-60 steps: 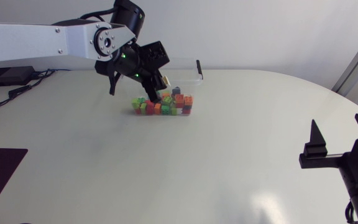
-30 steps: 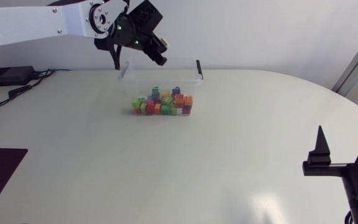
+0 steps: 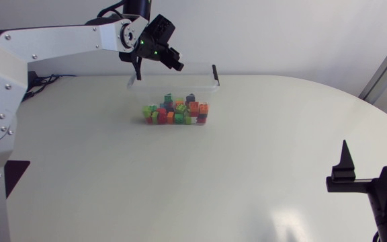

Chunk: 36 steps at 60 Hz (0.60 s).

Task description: Place the duplo bricks in the container

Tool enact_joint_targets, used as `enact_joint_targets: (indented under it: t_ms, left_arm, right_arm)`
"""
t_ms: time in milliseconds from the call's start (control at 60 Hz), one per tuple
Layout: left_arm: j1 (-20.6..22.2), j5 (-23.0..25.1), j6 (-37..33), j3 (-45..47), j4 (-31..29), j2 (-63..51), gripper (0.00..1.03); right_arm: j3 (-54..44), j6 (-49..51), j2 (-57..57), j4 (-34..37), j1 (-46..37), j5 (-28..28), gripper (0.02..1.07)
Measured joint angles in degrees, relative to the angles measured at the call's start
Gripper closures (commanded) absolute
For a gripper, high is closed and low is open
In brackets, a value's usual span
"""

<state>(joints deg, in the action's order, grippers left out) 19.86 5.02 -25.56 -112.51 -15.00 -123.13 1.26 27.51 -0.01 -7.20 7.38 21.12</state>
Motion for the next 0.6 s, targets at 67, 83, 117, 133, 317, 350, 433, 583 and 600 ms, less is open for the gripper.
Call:
enact_joint_targets:
  t_ms: [67, 83, 117, 133, 317, 350, 433, 583, 600]
  left_arm:
    - [-0.24, -0.85, 0.68, -0.37, -0.04, -0.70, 0.20]
    - [-0.28, -0.98, 0.90, -0.37, -0.04, -0.79, 0.13]
    - [-0.48, -1.14, 1.40, -0.37, -0.07, -0.83, 0.04]
    - [-0.57, -1.22, 1.60, -0.37, -0.07, -0.83, 0.04]
    - [-1.44, -2.01, 2.73, -0.11, 0.79, -0.76, 0.04]
    - [-1.49, -2.38, 2.97, 0.63, 1.68, -0.37, 0.04]
    - [-1.81, -3.08, 3.37, 4.24, 4.11, 1.79, 0.04]
    - [-2.23, -5.22, 3.54, 12.07, 9.84, 8.04, 0.04]
    - [-2.25, -5.46, 3.56, 12.83, 10.34, 8.81, 0.04]
  right_arm:
    - [0.00, 0.00, 0.00, 0.00, 0.00, 0.24, 0.07]
    - [0.00, 0.00, 0.00, 0.00, 0.00, 0.37, 0.07]
    - [0.00, 0.00, 0.00, 0.00, 0.00, 0.39, 0.07]
    - [0.00, 0.00, 0.00, 0.02, 0.00, 0.39, 0.07]
    - [0.00, 0.00, 0.00, 0.83, -0.39, 1.29, 0.07]
    - [0.00, 0.00, 0.00, 0.85, -0.44, 1.44, 0.07]
    - [0.00, 0.00, 0.00, 0.98, -0.44, 1.49, 0.07]
    - [0.00, -0.07, 0.00, 1.03, -0.48, 1.49, 0.07]
    - [0.00, -0.13, 0.00, 1.03, -0.48, 1.51, 0.07]
